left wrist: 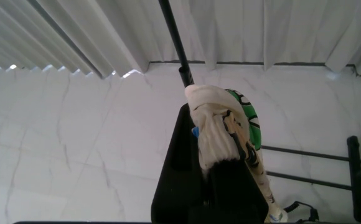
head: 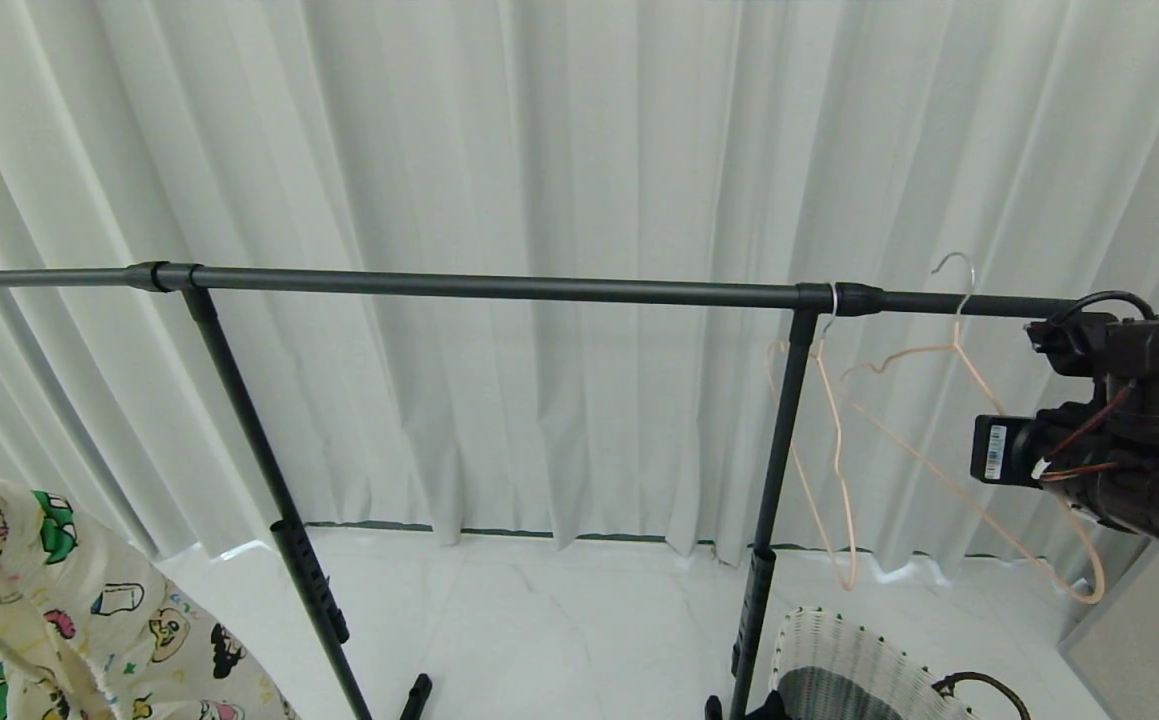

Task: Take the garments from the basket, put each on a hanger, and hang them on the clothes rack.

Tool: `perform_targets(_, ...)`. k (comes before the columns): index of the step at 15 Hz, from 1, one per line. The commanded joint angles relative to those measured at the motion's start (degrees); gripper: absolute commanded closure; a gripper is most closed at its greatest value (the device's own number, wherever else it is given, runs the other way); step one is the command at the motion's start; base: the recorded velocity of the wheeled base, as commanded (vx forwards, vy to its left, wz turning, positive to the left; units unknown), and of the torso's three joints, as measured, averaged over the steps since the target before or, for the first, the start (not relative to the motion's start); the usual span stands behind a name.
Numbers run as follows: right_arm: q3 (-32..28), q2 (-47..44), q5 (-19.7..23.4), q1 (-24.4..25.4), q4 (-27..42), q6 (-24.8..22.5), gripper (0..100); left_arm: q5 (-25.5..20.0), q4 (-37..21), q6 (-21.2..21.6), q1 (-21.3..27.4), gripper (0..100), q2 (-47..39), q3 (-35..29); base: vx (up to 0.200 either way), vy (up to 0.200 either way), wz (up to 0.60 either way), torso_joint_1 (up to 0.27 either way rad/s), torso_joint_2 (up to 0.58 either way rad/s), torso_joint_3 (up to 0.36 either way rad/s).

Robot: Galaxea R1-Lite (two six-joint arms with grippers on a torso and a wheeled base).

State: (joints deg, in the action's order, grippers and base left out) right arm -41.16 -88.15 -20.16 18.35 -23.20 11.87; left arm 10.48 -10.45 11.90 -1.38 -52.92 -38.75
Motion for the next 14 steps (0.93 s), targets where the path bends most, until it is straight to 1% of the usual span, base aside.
perform_targets(1, 2.5, 1.9, -0.1, 0.0, -1.7, -0.7, 100, 0.0, 0.0, 0.0, 0.0, 100, 0.1, 0.0, 0.000, 0.000, 0.00, 0.000, 0.00, 0.000)
perform_targets(2, 4.3, 3.2, -0.1, -0.1, -2.9, -2.2, 100, 0.0, 0.0, 0.1, 0.0, 100, 0.0, 0.3, 0.000, 0.000, 0.00, 0.000, 0.00, 0.000)
perform_targets(4, 6.8, 6.6, -0.1, -0.1, -3.5, -2.6, 100, 0.0, 0.0, 0.1, 0.0, 100, 0.0, 0.5, 0.000, 0.000, 0.00, 0.000, 0.00, 0.000)
perform_targets(6, 10.3, 11.9, -0.1, -0.1, -3.6, -2.7, 100, 0.0, 0.0, 0.1, 0.0, 100, -0.1, 0.9, 0.000, 0.000, 0.00, 0.000, 0.00, 0.000)
perform_targets(8, 14.3, 17.8, -0.3, -0.1, -3.5, -4.2, 100, 0.0, 0.1, 0.1, 0.0, 100, -0.1, 1.1, 0.000, 0.000, 0.00, 0.000, 0.00, 0.000)
perform_targets(9, 17.9, 22.5, -0.2, -0.1, -3.5, -5.8, 100, 0.0, 0.1, 0.1, 0.0, 100, -0.1, 1.2, -0.200, 0.000, 0.00, 0.007, 0.00, 0.002)
perform_targets(10, 20.2, 25.6, -0.2, -0.1, -3.4, -7.0, 100, 0.0, 0.3, 0.1, 0.0, 100, -0.1, 1.3, -0.200, 0.000, 0.00, 0.012, 0.00, -0.002)
perform_targets(12, 23.8, 30.3, -0.1, -0.1, -3.3, -8.7, 100, 0.0, 2.7, 0.2, 0.0, 100, -0.3, 2.3, -0.200, 0.000, 0.00, 0.010, 0.00, 0.005)
perform_targets(14, 25.9, 33.1, -0.2, -0.1, -3.2, -10.0, 100, 0.0, 5.3, 0.4, 0.0, 100, -0.5, 3.7, -0.200, 0.000, 0.00, -0.012, 0.00, 0.007)
